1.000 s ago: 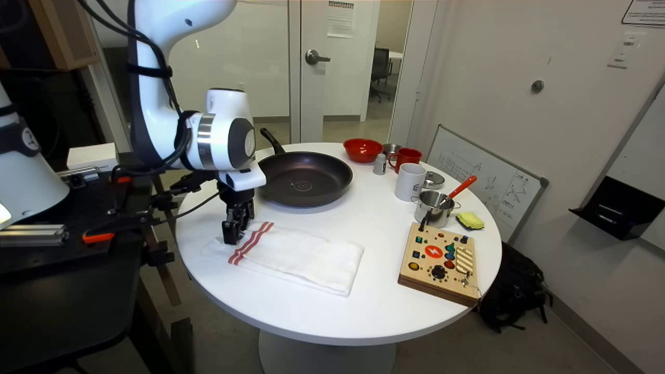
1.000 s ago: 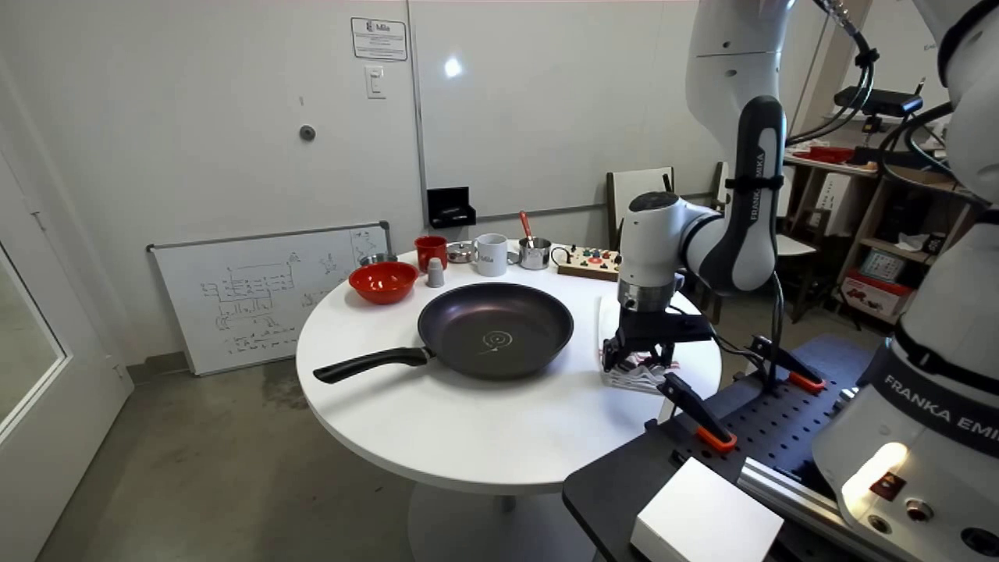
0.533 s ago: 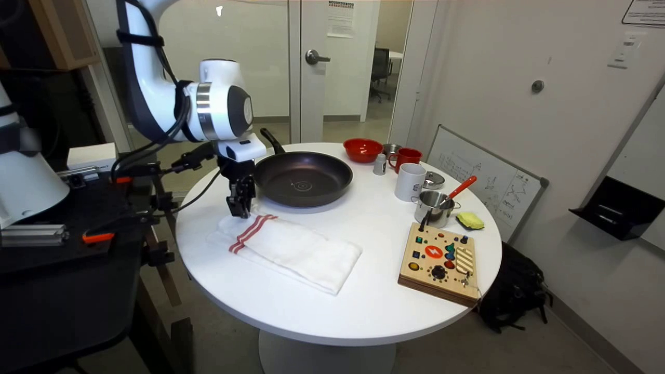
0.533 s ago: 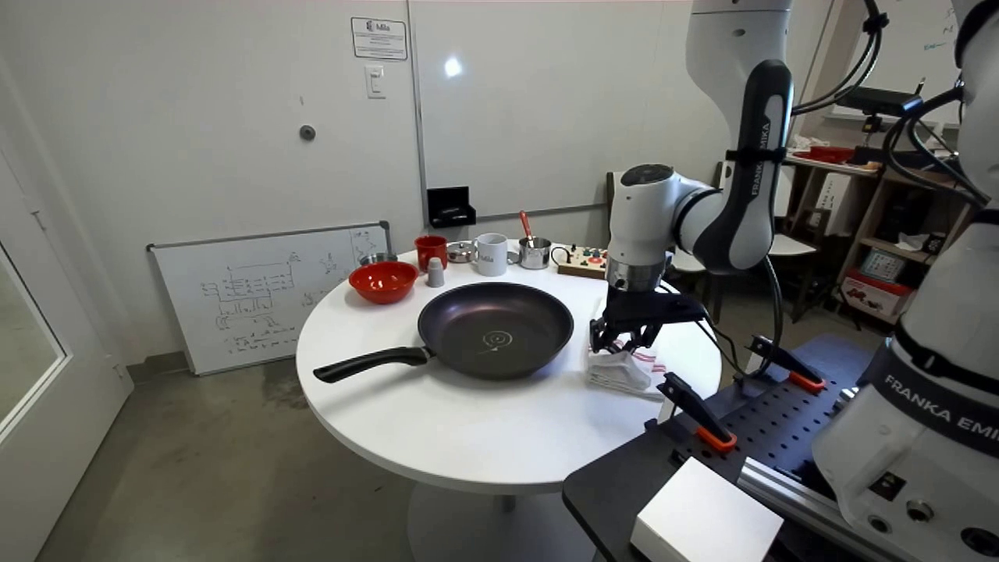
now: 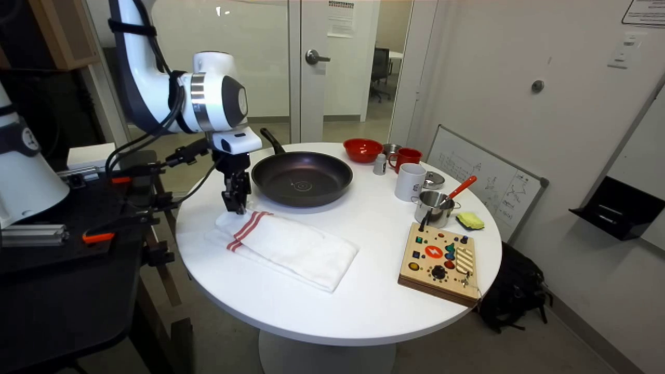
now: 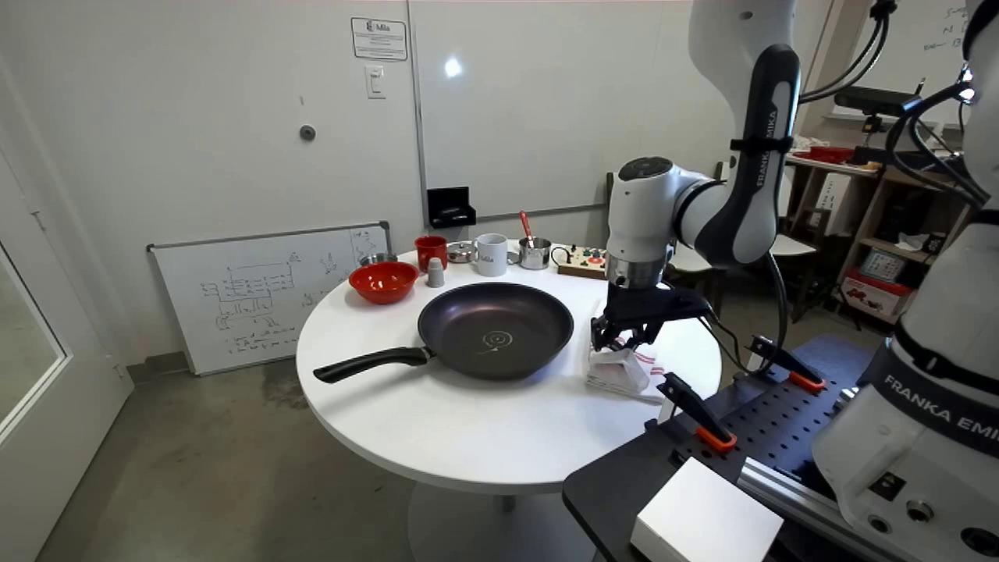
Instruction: Pick up the kitchen towel and wipe the pan
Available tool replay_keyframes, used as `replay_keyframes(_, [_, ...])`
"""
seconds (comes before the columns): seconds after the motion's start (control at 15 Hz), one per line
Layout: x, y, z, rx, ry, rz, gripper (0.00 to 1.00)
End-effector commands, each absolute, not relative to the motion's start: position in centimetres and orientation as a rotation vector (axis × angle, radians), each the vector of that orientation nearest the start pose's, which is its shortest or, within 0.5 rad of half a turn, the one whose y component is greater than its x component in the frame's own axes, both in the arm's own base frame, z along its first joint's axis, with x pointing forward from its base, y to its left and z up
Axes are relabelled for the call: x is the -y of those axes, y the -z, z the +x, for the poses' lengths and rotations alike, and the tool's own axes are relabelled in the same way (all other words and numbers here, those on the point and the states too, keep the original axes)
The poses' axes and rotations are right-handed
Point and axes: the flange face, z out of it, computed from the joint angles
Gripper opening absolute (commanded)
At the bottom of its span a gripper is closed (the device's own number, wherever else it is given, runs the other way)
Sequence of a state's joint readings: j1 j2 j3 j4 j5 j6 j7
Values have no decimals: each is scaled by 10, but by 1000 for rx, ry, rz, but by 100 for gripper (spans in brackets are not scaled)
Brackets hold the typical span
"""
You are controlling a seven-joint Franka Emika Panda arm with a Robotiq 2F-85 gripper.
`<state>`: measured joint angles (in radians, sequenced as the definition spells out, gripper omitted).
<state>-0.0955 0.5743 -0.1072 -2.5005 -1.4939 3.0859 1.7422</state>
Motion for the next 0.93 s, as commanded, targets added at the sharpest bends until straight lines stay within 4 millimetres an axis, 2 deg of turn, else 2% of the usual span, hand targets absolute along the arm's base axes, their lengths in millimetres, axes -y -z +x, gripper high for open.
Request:
replay_keyframes(0.0, [-1, -50, 363, -666, 66, -3188, 3])
replay_keyframes(0.27, [-3, -42, 364, -675, 53, -3161, 3])
replay_keyframes(0.33, [-3, -40, 363, -676, 44, -3158, 29])
replay_keyframes(0.47, [-5, -40, 364, -673, 48, -3157, 37])
replay_keyframes(0.67, [-6, -43, 365, -685, 55, -3155, 58])
replay_keyframes(0.87, [-16, -55, 369, -701, 94, -3146, 81])
